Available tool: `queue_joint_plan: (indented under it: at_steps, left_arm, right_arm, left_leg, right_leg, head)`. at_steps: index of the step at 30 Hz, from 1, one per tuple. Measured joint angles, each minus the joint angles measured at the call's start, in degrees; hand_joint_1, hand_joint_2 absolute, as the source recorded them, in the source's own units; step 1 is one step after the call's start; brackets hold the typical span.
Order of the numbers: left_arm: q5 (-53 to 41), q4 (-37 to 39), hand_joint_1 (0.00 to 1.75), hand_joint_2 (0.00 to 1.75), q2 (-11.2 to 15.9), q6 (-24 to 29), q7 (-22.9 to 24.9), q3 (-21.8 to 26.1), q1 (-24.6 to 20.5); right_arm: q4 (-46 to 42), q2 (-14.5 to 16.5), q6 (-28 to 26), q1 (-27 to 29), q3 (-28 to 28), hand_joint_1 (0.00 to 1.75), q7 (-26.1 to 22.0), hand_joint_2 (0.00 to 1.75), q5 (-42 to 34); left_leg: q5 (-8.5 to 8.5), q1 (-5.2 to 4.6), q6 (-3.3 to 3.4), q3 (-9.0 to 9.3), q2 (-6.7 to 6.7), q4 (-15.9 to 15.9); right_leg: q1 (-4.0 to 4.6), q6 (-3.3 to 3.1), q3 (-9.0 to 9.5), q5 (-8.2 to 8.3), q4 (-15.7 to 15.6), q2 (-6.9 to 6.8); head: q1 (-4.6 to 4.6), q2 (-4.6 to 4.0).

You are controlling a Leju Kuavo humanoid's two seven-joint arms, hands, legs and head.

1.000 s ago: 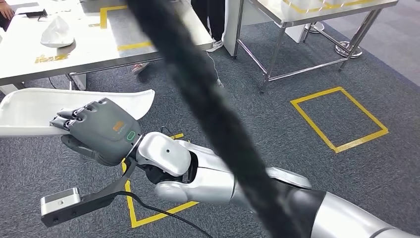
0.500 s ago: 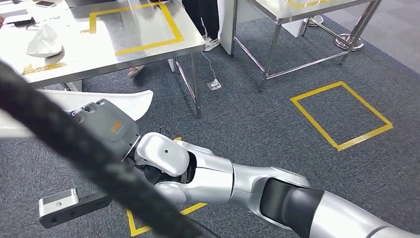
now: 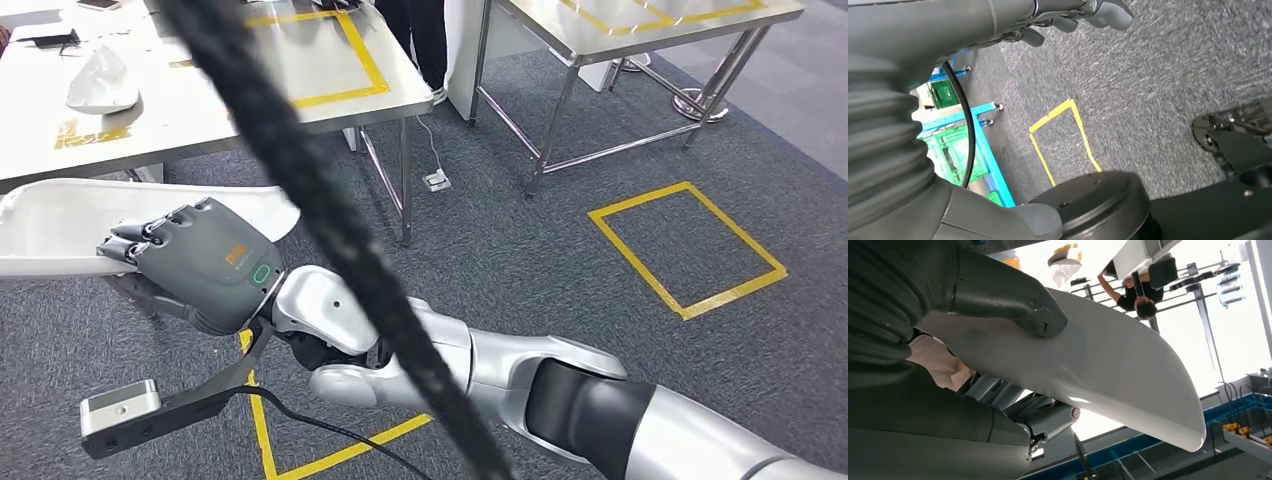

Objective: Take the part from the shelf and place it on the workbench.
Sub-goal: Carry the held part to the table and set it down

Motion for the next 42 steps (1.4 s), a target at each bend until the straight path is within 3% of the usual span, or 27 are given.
queue_joint_plan:
  at_steps: [1, 2, 4, 6, 8, 11, 12, 14, 16, 17, 18, 20, 21, 22, 24, 26, 27, 30, 31, 32, 33, 35, 37, 40, 42]
  left_arm:
    - [0.0, 0.0, 0.00, 1.75, 0.0, 0.0, 0.0, 0.0, 0.1]
    - [-0.1, 0.0, 0.00, 1.75, 0.0, 0.0, -0.1, 0.0, 0.2]
    - [-0.5, 0.0, 0.00, 1.75, -0.1, 0.0, -0.2, -0.3, 0.2]
    - [-0.8, 0.0, 0.00, 1.75, -0.3, 0.1, -0.4, -0.7, 0.1]
    - [-1.0, 0.0, 0.00, 1.75, -0.4, 0.2, -0.4, -0.9, 0.1]
    - [-1.2, -0.1, 0.00, 1.75, -0.4, 0.2, -0.4, -1.3, 0.0]
    - [-1.2, -0.1, 0.00, 1.75, -0.4, 0.2, -0.4, -1.3, -0.1]
    - [-1.2, -0.1, 0.00, 1.75, -0.4, 0.2, -0.3, -1.4, -0.2]
    - [-1.1, -0.1, 0.00, 1.75, -0.4, 0.1, -0.3, -1.4, -0.2]
    - [-1.1, -0.1, 0.00, 1.75, -0.4, 0.0, -0.3, -1.4, -0.2]
    - [-1.1, -0.1, 0.00, 1.75, -0.3, 0.0, -0.3, -1.4, -0.2]
    - [-1.1, -0.1, 0.00, 1.75, -0.3, 0.0, -0.4, -1.4, -0.1]
    - [-1.1, 0.0, 0.00, 1.75, -0.2, 0.0, -0.4, -1.4, -0.1]
    - [-1.1, 0.0, 0.00, 1.75, -0.2, 0.0, -0.4, -1.4, 0.0]
    - [-1.0, 0.0, 0.00, 1.75, -0.2, 0.0, -0.6, -1.4, -0.1]
    - [-1.0, -0.1, 0.00, 1.75, -0.2, 0.0, -0.7, -1.4, 0.0]
    - [-1.1, -0.1, 0.00, 1.75, -0.2, 0.0, -0.8, -1.4, 0.0]
    - [-1.1, 0.0, 0.00, 1.75, -0.1, 0.0, -0.8, -1.4, 0.1]
    - [-1.1, 0.0, 0.00, 1.75, -0.1, 0.0, -0.8, -1.4, 0.2]
    - [-1.1, 0.0, 0.00, 1.75, -0.1, 0.0, -0.8, -1.4, 0.2]
    - [-1.1, 0.0, 0.00, 1.75, -0.1, 0.0, -0.8, -1.4, 0.3]
    - [-1.1, 0.0, 0.00, 1.75, -0.1, 0.0, -0.8, -1.4, 0.3]
    - [-1.1, 0.0, 0.00, 1.75, -0.2, 0.0, -0.8, -1.4, 0.3]
    - [-1.1, 0.0, 0.00, 1.75, -0.1, 0.1, -0.9, -1.4, 0.3]
    - [-1.1, -0.1, 0.00, 1.75, -0.1, 0.1, -0.9, -1.4, 0.2]
  right_arm:
    - [0.0, -0.1, -0.1, 0.2, 0.0, 1.75, 0.1, 1.75, 0.1]
    - [0.0, -0.1, -0.2, 0.4, 0.0, 1.75, 0.2, 1.75, 0.2]
    - [0.0, -0.2, -0.4, 0.6, 0.0, 1.75, 0.8, 1.75, 0.7]
    - [-0.1, -0.2, -0.6, 0.9, 0.0, 1.75, 1.5, 1.75, 1.3]
    - [-0.4, -0.2, -0.6, 1.5, 0.0, 1.75, 2.3, 1.75, 2.0]
    - [-1.4, 0.0, 0.0, 2.0, -0.2, 1.75, 2.9, 1.75, 2.9]
    - [-1.7, 0.1, 0.2, 2.0, -0.2, 1.75, 3.0, 1.75, 3.0]
    - [-2.0, 0.3, 0.6, 2.2, -0.3, 1.75, 3.0, 1.75, 3.2]
    - [-2.0, 0.3, 0.9, 2.6, -0.3, 1.75, 2.9, 1.75, 3.2]
    - [-2.0, 0.3, 1.0, 2.7, -0.3, 1.75, 2.9, 1.75, 3.2]
    - [-2.0, 0.3, 1.1, 2.8, -0.3, 1.75, 2.9, 1.75, 3.3]
    - [-2.1, 0.3, 1.2, 2.8, -0.3, 1.75, 2.8, 1.75, 3.3]
    - [-2.1, 0.3, 1.2, 2.8, -0.3, 1.75, 2.8, 1.75, 3.3]
    - [-2.1, 0.4, 1.2, 2.8, -0.3, 1.75, 2.8, 1.75, 3.3]
    - [-2.3, 0.4, 1.3, 2.9, -0.3, 1.75, 2.7, 1.75, 3.4]
    - [-2.4, 0.4, 1.3, 2.9, -0.4, 1.75, 2.7, 1.75, 3.4]
    - [-2.5, 0.4, 1.3, 2.8, -0.4, 1.75, 2.7, 1.75, 3.4]
    - [-2.6, 0.4, 1.3, 3.2, -0.5, 1.75, 2.8, 1.75, 3.5]
    - [-2.6, 0.3, 1.3, 3.5, -0.5, 1.75, 2.8, 1.75, 3.5]
    - [-2.6, 0.3, 1.3, 3.7, -0.5, 1.75, 2.9, 1.75, 3.5]
    - [-2.6, 0.3, 1.3, 3.8, -0.5, 1.75, 3.0, 1.75, 3.6]
    - [-2.7, 0.3, 1.3, 4.0, -0.6, 1.75, 3.0, 1.75, 3.7]
    - [-2.9, 0.2, 1.3, 4.2, -0.8, 1.75, 3.1, 1.75, 4.0]
    - [-3.4, 0.1, 1.3, 4.7, -1.3, 1.75, 3.2, 1.75, 4.4]
    - [-3.7, 0.2, 1.3, 4.7, -1.4, 1.75, 3.2, 1.75, 4.6]
  left_leg:
    - [-0.36, -0.07, 0.00, 0.37, -0.02, 0.0]
    - [-0.75, -0.13, -0.02, 0.85, -0.06, 0.0]
    - [-1.64, -0.27, -0.12, 1.94, -0.11, 0.0]
    - [-2.46, -0.39, -0.57, 2.75, -0.13, -0.1]
    - [-2.67, -0.47, -1.35, 3.43, -0.07, 0.1]
    - [-2.99, -0.45, -2.26, 3.01, -0.02, 2.7]
    - [-3.62, -0.38, -2.52, 1.67, -0.03, 5.2]
    - [-5.89, -0.22, -3.20, -2.74, -0.03, 11.9]
    - [-7.49, -0.10, -3.68, -6.31, 0.05, 15.4]
    - [-6.84, -0.04, -3.74, -6.86, 0.08, 14.6]
    - [-4.93, 0.03, -3.70, -6.59, 0.11, 12.2]
    - [0.60, 0.15, -3.64, -4.95, 0.14, 5.1]
    - [2.21, 0.10, -3.32, -4.15, 0.18, 2.4]
    - [3.05, 0.00, -2.87, -3.73, 0.17, 0.9]
    - [2.54, -0.11, -1.62, -3.27, 0.06, 0.5]
    - [2.30, 0.04, -0.81, -2.55, -0.11, 0.3]
    - [2.04, 0.11, -0.51, -2.08, -0.16, 0.1]
    - [0.82, 0.08, -0.04, -0.95, -0.17, 0.0]
    - [0.32, 0.06, -0.02, -0.47, -0.22, 0.0]
    - [-0.21, 0.05, -0.07, 0.14, -0.28, 0.0]
    - [-0.76, 0.03, -0.14, 0.85, -0.33, 0.0]
    - [-1.92, -0.05, -0.38, 2.42, -0.38, 0.1]
    - [-2.98, -0.15, -0.96, 3.32, -0.42, -0.1]
    - [-3.35, -0.22, -2.04, 4.15, -0.35, 0.3]
    - [-3.19, -0.21, -2.57, 2.92, -0.30, 3.7]
  right_leg:
    - [0.02, -0.09, -1.43, 0.59, 1.0, -0.01]
    - [0.06, -0.30, -1.67, 2.34, -0.3, -0.01]
    - [0.42, -1.23, 0.50, 7.90, -7.9, -0.12]
    - [1.04, -2.23, 2.92, 9.86, -14.1, -0.28]
    - [1.31, -2.82, 4.00, 9.05, -15.7, -0.27]
    - [0.83, -3.56, 5.99, 8.99, -16.5, -0.15]
    - [0.68, -3.77, 6.63, 8.70, -16.6, -0.14]
    - [0.59, -4.06, 7.54, 7.85, -16.6, -0.14]
    - [0.53, -3.98, 8.60, 6.86, -16.6, -0.07]
    - [0.47, -3.86, 9.27, 6.31, -16.6, -0.02]
    - [0.37, -3.70, 10.02, 5.70, -16.5, 0.02]
    - [0.29, -3.20, 11.44, 4.36, -16.2, 0.08]
    - [0.33, -2.86, 11.80, 3.77, -16.1, 0.10]
    - [0.39, -2.47, 11.99, 3.32, -16.0, 0.11]
    - [0.51, -1.77, 12.07, 3.02, -15.7, 0.11]
    - [0.46, -1.27, 11.17, 3.12, -13.3, 0.00]
    - [0.37, -1.04, 9.78, 2.88, -11.0, -0.07]
    - [0.21, -0.36, 2.44, -0.40, -1.0, -0.17]
    - [0.20, -0.28, 0.45, -1.15, 0.7, -0.17]
    - [0.21, -0.32, -0.52, -0.70, 0.5, -0.17]
    - [0.24, -0.51, -0.46, 1.04, -1.8, -0.17]
    - [0.46, -1.26, 1.40, 6.74, -9.5, -0.20]
    - [0.86, -1.91, 3.03, 9.75, -14.7, -0.21]
    - [0.83, -2.59, 4.58, 9.63, -16.1, -0.04]
    - [0.54, -3.23, 6.09, 9.05, -16.5, -0.01]
  head:
    - [0.03, 0.00]
    - [0.04, 0.00]
    - [0.08, 0.00]
    - [-0.05, 0.00]
    - [-0.09, 0.00]
    - [-0.18, 0.00]
    - [-0.29, 0.00]
    - [-0.56, 0.00]
    - [-0.55, 0.00]
    - [-0.55, 0.00]
    - [-0.55, 0.00]
    - [-0.66, 0.00]
    - [-0.88, 0.00]
    - [-1.04, 0.00]
    - [-1.23, 0.00]
    - [-1.08, 0.00]
    - [-0.99, 0.00]
    - [-0.83, 0.00]
    - [-0.81, 0.00]
    - [-0.79, 0.00]
    - [-0.77, 0.00]
    - [-0.79, 0.00]
    - [-0.88, 0.00]
    - [-0.96, 0.00]
    - [-1.23, 0.00]
